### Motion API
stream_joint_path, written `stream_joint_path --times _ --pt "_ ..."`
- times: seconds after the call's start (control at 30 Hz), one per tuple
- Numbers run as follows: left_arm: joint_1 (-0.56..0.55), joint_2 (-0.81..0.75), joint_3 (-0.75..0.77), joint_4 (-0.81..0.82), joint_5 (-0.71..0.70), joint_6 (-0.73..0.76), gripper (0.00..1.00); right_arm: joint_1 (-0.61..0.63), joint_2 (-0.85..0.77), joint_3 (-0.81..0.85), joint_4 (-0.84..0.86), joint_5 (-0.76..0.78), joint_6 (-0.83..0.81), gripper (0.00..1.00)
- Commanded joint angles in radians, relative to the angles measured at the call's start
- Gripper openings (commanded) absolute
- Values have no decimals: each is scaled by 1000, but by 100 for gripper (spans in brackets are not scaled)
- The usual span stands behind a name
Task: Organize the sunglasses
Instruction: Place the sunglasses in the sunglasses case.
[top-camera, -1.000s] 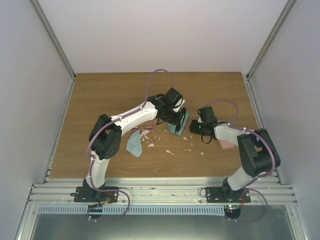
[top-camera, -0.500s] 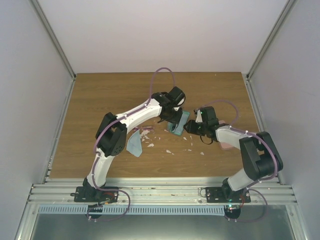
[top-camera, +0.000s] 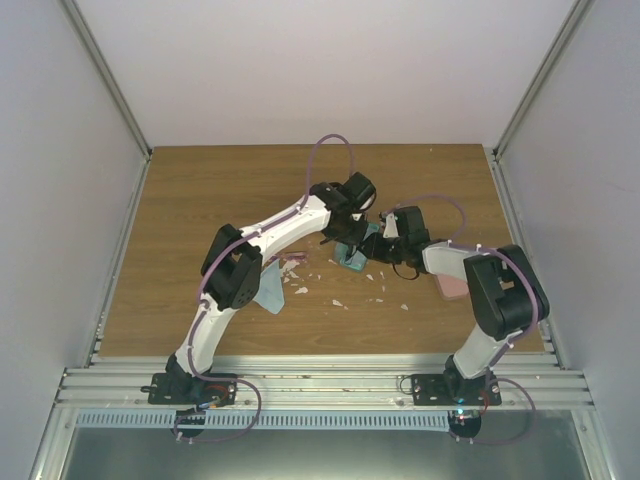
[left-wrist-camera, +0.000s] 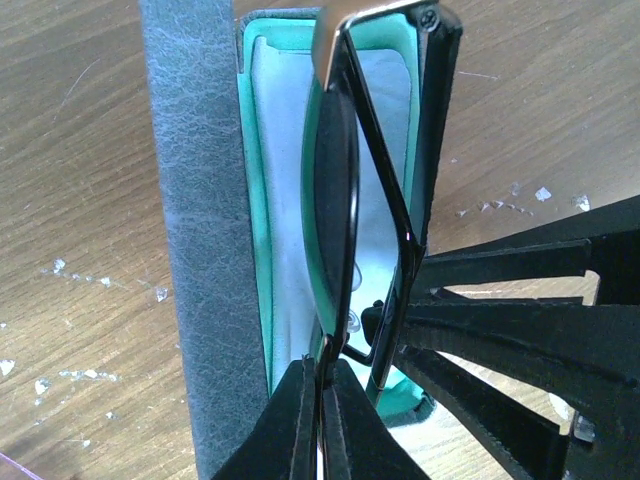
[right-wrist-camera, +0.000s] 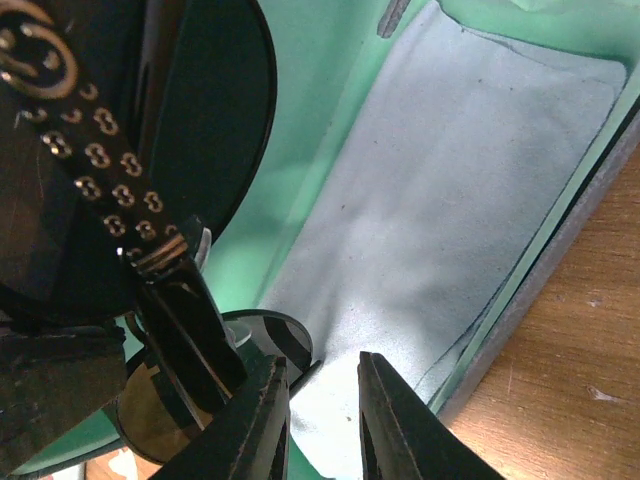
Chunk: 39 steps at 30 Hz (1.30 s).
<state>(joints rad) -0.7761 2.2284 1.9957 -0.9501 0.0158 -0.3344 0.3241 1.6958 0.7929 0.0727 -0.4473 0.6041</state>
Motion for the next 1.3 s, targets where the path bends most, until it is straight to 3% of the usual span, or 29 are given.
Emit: stream_joint_path --times 0.0,0.43,0.77,1.13,1.2,1.27 --pt "-16 31 31 -15 -9 -28 3 4 18 21 46 -45 25 20" --pt "-19 55 31 7 44 -43 19 3 45 29 -34 62 83 14" --pt "-18 41 31 25 73 -49 20 -2 2 30 -110 160 88 12" --pt "4 -152 -83 204 207 -62 21 -6 -85 -12 -227 248 34 9" --pt "20 -209 -158 254 204 -78 22 -6 -116 -19 -216 253 29 11" --pt "39 -269 -237 310 187 -97 23 -7 -145 -18 -201 233 20 19"
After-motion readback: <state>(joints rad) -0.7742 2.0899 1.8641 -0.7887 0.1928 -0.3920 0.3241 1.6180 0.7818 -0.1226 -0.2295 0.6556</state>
